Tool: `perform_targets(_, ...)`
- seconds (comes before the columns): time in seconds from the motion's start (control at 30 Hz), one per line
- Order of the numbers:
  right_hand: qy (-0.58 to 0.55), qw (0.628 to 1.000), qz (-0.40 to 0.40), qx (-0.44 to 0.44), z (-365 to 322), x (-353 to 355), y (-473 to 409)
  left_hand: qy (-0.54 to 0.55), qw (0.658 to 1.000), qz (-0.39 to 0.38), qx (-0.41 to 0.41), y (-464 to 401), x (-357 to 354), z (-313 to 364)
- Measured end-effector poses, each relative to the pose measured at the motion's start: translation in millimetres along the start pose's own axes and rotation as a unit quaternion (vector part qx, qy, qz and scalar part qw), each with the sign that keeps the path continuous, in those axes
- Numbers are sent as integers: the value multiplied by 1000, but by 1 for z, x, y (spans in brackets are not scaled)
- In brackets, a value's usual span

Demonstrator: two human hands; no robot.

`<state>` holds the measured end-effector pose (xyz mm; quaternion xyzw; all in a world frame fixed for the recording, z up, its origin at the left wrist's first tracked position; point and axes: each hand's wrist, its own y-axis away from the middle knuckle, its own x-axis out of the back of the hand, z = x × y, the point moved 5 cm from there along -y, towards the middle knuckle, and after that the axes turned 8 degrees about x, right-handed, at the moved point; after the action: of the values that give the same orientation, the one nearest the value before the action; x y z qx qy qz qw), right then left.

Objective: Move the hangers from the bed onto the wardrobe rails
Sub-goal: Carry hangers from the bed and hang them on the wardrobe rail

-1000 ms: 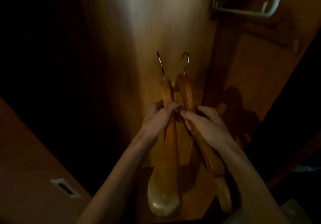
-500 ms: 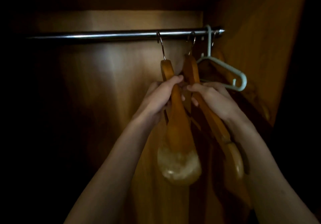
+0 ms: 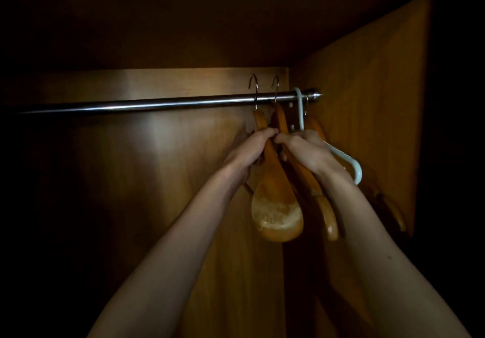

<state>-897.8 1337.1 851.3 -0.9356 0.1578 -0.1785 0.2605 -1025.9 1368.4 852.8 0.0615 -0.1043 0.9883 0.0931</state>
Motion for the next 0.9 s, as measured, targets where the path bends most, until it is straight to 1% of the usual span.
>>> perform_targets(0.2, 20, 999, -10, -30, 12, 5, -12, -2, 1000, -22, -11, -12, -13, -2)
perform_targets(0.33, 18, 998, -7, -53, 19, 15, -10, -9, 999, -39, 11, -21, -25, -8)
perform_targets(0.4, 31, 998, -15, -51, 22, 19, -10, -19, 998, -57, 20, -24, -34, -12)
perform_targets(0.47, 45, 998, -17, -50, 23, 23, -10, -23, 998, -59, 20, -29, -37, -16)
perform_targets(0.73, 60, 997, -6, -56, 26, 25, -7, 19, 996, -90, 19, -29, -43, -28)
perform_targets(0.83, 33, 998, -9, -57, 32, 23, 1, 29, 995, -78, 58, -30, -45, -38)
perform_targets(0.9, -12, 998, -12, -60, 37, 22, 11, 30, 996, -48, 73, -27, -44, -48)
